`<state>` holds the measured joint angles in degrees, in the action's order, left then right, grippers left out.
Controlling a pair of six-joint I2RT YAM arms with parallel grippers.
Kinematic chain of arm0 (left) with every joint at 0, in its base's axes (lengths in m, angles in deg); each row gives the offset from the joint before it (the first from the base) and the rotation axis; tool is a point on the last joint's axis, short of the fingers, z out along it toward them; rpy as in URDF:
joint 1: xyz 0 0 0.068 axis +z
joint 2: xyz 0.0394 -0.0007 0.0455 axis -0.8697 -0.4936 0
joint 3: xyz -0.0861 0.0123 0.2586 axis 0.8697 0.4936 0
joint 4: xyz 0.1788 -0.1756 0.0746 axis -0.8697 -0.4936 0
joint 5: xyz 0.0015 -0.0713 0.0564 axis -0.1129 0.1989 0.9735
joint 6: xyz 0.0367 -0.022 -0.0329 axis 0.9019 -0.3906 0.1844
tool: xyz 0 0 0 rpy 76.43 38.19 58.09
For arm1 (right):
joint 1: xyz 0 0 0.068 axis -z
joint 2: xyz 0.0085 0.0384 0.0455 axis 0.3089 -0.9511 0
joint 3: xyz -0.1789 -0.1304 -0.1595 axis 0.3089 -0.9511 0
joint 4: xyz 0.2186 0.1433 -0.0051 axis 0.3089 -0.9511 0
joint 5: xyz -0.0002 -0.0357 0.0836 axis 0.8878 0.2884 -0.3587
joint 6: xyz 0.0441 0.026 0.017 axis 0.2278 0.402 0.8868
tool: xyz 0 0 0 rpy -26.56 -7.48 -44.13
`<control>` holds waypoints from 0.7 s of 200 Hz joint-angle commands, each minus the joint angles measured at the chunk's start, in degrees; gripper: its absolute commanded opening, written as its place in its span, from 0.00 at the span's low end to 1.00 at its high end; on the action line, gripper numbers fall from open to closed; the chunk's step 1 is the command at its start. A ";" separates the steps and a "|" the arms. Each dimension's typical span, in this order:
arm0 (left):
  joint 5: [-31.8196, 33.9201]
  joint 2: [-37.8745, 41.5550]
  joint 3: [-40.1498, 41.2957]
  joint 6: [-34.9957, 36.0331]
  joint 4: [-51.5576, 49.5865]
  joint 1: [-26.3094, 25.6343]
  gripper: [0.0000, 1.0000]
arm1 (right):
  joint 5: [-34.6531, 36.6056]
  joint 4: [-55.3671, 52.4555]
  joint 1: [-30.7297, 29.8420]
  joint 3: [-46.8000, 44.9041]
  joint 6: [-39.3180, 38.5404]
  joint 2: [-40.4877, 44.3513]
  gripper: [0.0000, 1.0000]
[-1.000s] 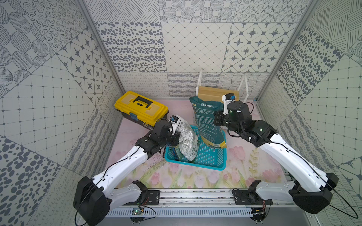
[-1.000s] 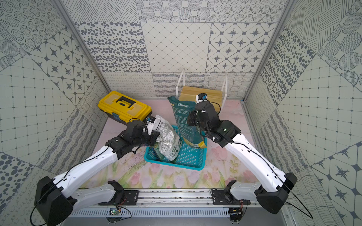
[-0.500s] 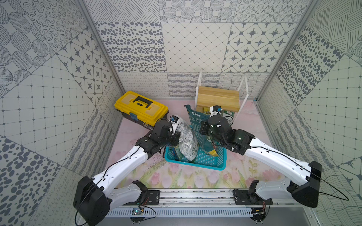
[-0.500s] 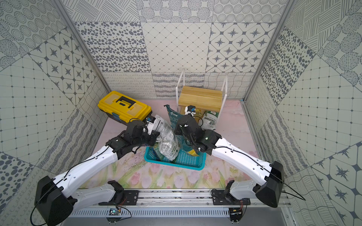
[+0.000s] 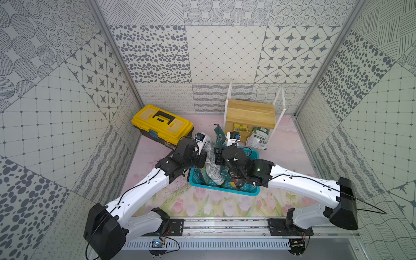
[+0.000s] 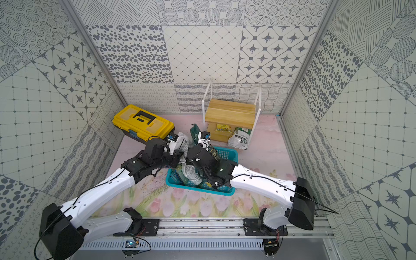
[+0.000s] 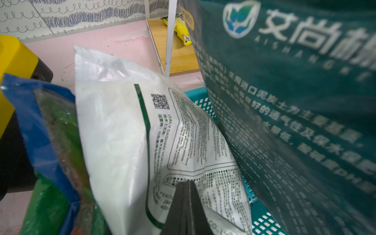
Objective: Take down the fertilizer bag from the shelf
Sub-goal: Place the fertilizer bag in the storage box.
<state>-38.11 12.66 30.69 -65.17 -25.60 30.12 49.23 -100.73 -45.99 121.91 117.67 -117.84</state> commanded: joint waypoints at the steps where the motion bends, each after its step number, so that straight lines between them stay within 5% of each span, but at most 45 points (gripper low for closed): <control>1: 1.77 0.08 0.31 0.70 -1.67 0.69 0.00 | -0.83 5.35 0.75 0.14 -1.53 2.43 0.54; 66: 2.28 -0.03 0.27 0.67 -1.83 0.69 0.00 | -12.86 9.84 6.22 -0.13 -3.17 4.38 0.82; 121: 2.68 0.01 0.22 0.79 -2.03 0.71 0.00 | -21.47 14.19 15.19 -4.21 -0.16 9.88 0.84; 140: 2.79 0.18 0.22 0.75 -2.02 0.70 0.00 | -20.41 8.14 19.28 -4.66 2.13 11.79 0.75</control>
<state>-38.00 12.66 30.69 -65.17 -25.67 30.12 30.36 -90.52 -30.54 118.08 117.12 -109.08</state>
